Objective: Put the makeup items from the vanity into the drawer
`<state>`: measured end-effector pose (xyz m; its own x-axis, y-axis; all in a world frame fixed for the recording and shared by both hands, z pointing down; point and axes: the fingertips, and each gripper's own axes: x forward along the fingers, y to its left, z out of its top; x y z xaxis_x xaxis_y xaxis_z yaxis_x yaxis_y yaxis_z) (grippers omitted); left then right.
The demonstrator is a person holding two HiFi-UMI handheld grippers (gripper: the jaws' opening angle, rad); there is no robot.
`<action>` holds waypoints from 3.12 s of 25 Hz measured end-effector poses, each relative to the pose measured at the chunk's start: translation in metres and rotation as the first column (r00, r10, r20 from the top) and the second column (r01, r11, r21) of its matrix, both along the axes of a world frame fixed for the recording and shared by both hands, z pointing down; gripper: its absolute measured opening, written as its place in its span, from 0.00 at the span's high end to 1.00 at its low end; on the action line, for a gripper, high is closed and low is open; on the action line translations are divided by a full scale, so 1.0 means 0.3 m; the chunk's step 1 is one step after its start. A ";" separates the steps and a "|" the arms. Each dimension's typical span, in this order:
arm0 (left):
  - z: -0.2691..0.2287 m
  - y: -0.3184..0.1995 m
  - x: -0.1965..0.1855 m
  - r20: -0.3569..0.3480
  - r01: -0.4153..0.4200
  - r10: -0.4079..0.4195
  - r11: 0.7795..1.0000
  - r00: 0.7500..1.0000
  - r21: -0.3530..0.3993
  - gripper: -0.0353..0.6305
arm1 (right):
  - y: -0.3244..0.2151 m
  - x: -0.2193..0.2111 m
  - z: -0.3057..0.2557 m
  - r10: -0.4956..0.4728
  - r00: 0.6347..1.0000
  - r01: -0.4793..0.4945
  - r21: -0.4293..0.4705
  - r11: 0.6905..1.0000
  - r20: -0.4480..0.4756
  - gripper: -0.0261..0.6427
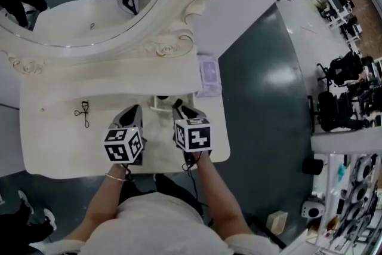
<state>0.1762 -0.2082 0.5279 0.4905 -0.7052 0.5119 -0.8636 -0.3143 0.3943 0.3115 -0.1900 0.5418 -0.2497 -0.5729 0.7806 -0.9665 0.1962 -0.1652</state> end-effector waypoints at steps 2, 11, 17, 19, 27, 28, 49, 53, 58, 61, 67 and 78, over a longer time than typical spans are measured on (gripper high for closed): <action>-0.002 0.001 -0.007 0.002 0.001 -0.001 1.000 1.000 0.000 0.94 | 0.003 0.002 -0.002 0.010 1.000 -0.010 0.001 1.000 -0.001 0.81; -0.015 0.014 -0.038 0.008 0.002 -0.002 1.000 1.000 0.009 0.94 | 0.014 0.013 -0.017 0.064 0.998 -0.064 0.035 0.997 -0.004 0.81; -0.037 0.039 -0.053 0.012 -0.003 0.003 1.000 1.000 0.018 0.94 | 0.035 -0.003 -0.040 0.076 0.997 -0.076 0.051 0.996 0.009 0.81; -0.049 0.050 -0.060 0.012 -0.005 0.005 1.000 1.000 0.026 0.94 | 0.046 -0.014 -0.055 0.079 0.997 -0.079 0.063 0.995 0.010 0.81; -0.101 0.107 -0.104 0.017 -0.010 0.008 0.998 1.000 0.061 0.94 | 0.103 -0.065 -0.099 0.090 0.996 -0.093 0.103 0.990 0.026 0.81; -0.106 0.116 -0.111 0.016 -0.008 0.007 0.998 1.000 0.064 0.94 | 0.112 -0.072 -0.102 0.091 0.995 -0.094 0.107 0.990 0.030 0.82; -0.233 0.263 -0.304 0.037 0.029 -0.034 0.990 0.999 0.137 0.94 | 0.236 -0.325 -0.187 0.040 0.994 -0.061 0.207 0.977 0.101 0.90; -0.237 0.284 -0.339 0.047 0.022 -0.028 0.990 0.999 0.139 0.94 | 0.265 -0.384 -0.187 0.022 0.994 -0.047 0.231 0.972 0.108 0.92; -0.239 0.297 -0.381 0.046 0.017 -0.023 0.990 0.999 0.139 0.94 | 0.298 -0.442 -0.189 0.016 0.994 -0.042 0.235 0.971 0.111 0.93; -0.236 0.301 -0.397 0.043 0.010 -0.016 0.990 0.999 0.139 0.94 | 0.307 -0.461 -0.189 0.022 0.994 -0.047 0.236 0.971 0.107 0.93; -0.233 0.312 -0.425 0.052 -0.003 -0.005 0.990 0.999 0.140 0.94 | 0.320 -0.483 -0.189 0.036 0.994 -0.058 0.230 0.971 0.101 0.93; -0.240 0.318 -0.411 0.049 -0.020 0.013 0.988 0.999 0.153 0.94 | 0.327 -0.472 -0.192 0.043 0.995 -0.064 0.229 0.971 0.094 0.93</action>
<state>0.0530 -0.1127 0.4558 0.4805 -0.7693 0.4211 -0.8743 -0.3824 0.2990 0.1698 -0.0921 0.4842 -0.2753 -0.7495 0.6020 -0.9604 0.1874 -0.2060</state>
